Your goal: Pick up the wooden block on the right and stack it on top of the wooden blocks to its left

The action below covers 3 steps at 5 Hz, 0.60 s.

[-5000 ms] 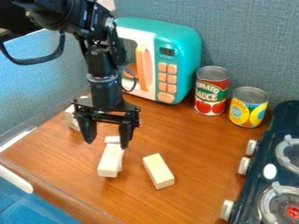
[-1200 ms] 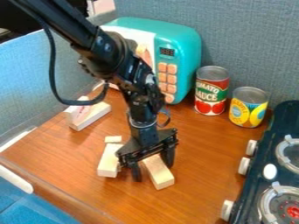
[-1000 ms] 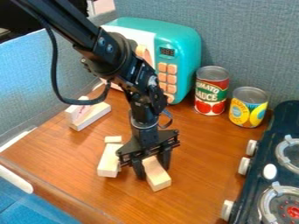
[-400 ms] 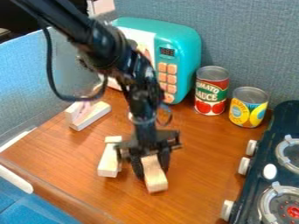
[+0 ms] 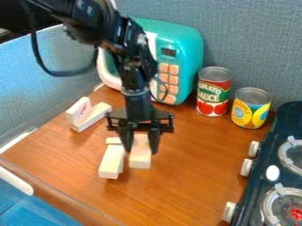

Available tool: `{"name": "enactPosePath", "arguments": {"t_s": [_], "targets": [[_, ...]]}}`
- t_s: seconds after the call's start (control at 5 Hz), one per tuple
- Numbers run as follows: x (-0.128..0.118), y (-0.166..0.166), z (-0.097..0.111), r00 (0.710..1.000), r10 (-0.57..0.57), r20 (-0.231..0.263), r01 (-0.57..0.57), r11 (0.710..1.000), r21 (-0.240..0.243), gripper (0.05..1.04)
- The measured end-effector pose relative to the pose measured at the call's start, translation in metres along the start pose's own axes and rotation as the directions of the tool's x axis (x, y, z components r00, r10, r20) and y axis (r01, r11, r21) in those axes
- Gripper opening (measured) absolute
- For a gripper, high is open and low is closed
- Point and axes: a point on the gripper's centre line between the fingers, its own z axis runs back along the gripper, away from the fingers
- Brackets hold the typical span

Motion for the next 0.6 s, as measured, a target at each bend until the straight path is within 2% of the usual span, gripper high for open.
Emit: {"name": "enactPosePath", "arguments": {"t_s": [0.2, 0.4, 0.6], "targets": [[-0.001, 0.016, 0.002, 0.996, -0.085, -0.025, 0.086, 0.994, 0.067, 0.572], [-0.003, 0.038, -0.018, 0.985, -0.138, -0.1, 0.145, 0.987, 0.073, 0.572], [-0.001, 0.057, -0.018, 0.988, -0.113, -0.105, 0.119, 0.992, 0.043, 0.572]]}}
